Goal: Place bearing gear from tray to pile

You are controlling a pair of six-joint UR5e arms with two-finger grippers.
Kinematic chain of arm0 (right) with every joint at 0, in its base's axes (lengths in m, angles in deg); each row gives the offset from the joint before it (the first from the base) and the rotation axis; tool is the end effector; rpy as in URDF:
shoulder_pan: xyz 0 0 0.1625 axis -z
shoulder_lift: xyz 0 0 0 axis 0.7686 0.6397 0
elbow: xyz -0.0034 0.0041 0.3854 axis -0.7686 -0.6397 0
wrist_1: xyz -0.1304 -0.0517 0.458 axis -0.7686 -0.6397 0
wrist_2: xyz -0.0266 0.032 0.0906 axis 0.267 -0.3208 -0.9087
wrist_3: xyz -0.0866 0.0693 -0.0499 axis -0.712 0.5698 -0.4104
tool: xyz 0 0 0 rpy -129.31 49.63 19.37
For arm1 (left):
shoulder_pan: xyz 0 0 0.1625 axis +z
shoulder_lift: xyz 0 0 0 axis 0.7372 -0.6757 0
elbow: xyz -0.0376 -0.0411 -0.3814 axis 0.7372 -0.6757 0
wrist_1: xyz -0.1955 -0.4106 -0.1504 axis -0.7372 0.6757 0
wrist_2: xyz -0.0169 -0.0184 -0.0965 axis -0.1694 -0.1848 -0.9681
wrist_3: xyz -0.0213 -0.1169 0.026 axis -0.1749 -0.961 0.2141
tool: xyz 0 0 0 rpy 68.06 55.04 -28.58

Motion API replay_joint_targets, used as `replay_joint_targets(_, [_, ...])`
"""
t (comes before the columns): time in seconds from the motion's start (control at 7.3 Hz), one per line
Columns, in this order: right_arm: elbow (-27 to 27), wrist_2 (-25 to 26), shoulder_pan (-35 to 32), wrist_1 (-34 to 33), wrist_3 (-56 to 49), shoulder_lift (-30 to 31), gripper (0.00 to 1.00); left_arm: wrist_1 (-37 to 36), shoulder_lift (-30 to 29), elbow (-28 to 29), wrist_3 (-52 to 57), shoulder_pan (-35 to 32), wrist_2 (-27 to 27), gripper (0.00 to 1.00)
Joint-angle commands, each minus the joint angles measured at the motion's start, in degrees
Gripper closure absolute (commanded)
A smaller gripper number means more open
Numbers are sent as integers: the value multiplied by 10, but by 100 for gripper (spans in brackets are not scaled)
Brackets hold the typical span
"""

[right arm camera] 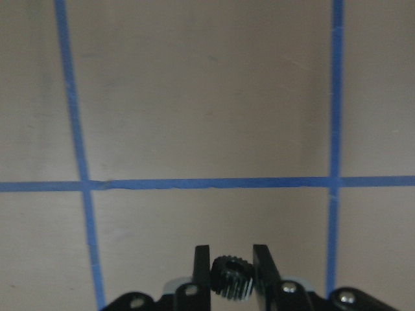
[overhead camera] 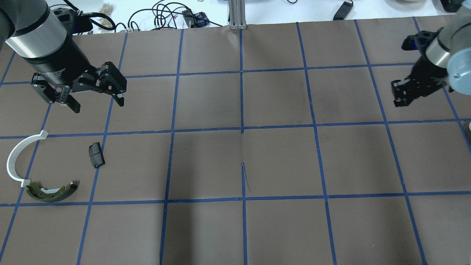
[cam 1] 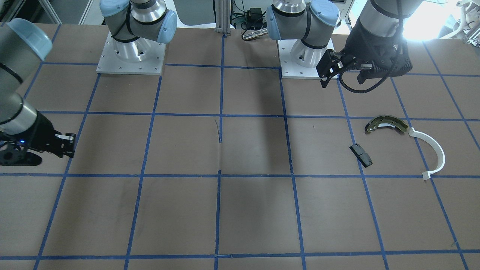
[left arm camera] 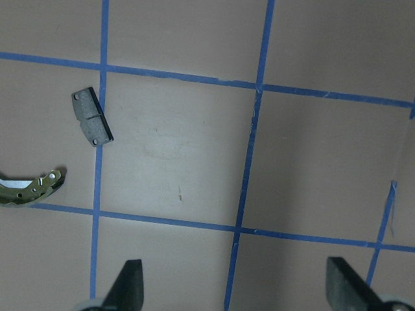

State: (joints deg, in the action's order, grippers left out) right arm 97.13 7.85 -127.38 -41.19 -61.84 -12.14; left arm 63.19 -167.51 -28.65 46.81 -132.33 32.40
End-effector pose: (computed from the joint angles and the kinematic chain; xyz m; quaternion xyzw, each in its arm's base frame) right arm 0.0025 -0.6139 0.2196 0.0256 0.9991 0.0189 0.0277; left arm -0.0836 -0.5323 0.4423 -0.0669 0.9971 0.0340 0.0083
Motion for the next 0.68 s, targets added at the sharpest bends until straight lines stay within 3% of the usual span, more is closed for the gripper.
replay_joint_targets(0.0, [1, -32, -131, -44, 213, -38, 95, 0, 0, -1, 0, 0, 0, 0])
replay_joint_targets(0.41, [-5, -38, -317, -210, 419, -137, 94, 0, 0, -1, 0, 0, 0, 0])
replay_joint_targets(0.55, [-6, -40, -344, -230, 452, -145, 89, 1, 0, -1, 0, 0, 0, 0])
